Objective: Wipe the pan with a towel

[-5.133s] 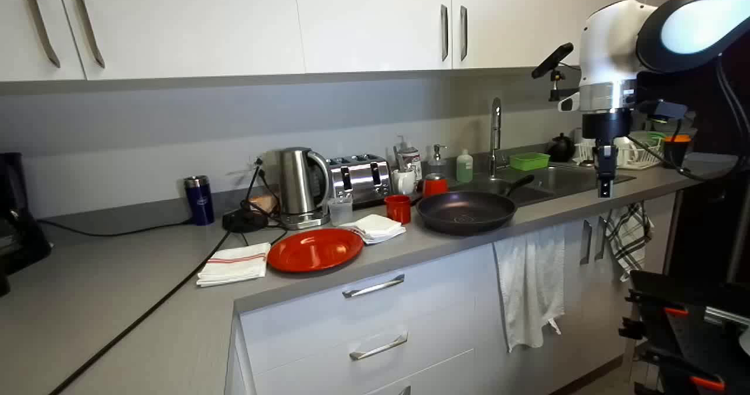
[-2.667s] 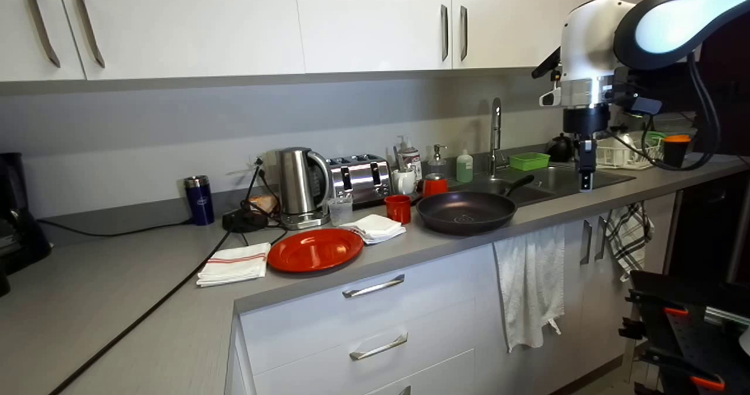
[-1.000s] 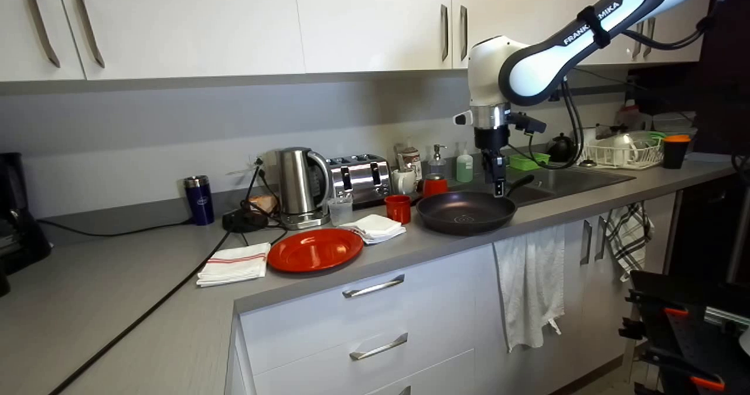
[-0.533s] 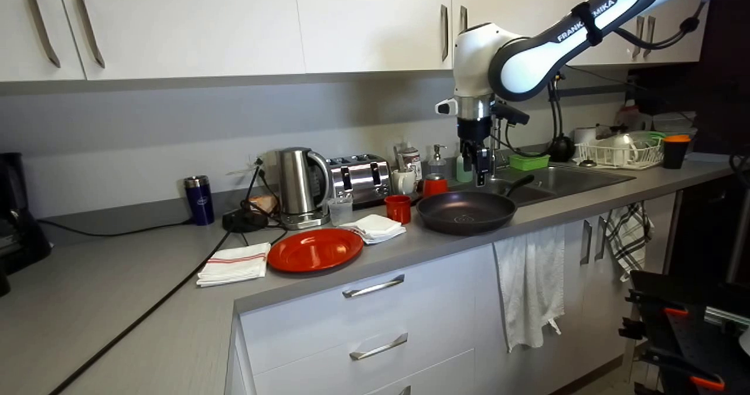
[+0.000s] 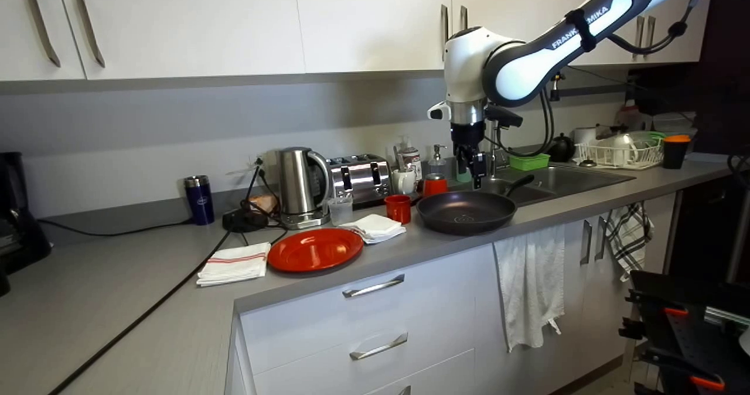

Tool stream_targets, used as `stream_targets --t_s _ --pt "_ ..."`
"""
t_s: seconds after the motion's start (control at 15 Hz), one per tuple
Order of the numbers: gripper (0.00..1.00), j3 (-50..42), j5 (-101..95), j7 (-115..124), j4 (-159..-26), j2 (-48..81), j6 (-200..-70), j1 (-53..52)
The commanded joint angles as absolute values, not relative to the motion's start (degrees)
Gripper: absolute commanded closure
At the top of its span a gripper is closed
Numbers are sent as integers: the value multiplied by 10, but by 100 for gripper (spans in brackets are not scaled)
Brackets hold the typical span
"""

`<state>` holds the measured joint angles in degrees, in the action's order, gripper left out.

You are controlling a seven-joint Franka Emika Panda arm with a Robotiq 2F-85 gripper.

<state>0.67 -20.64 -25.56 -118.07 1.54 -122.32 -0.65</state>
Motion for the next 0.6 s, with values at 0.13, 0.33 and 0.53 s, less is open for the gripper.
stream_targets --t_s 0.13,0.33,0.53 --pt "0 7 -206 -256 -1180 15 -1222 -6" --pt "0 9 -193 -280 -1155 41 -1218 -6" --pt "0 17 -175 -312 -1124 72 -1222 -11"
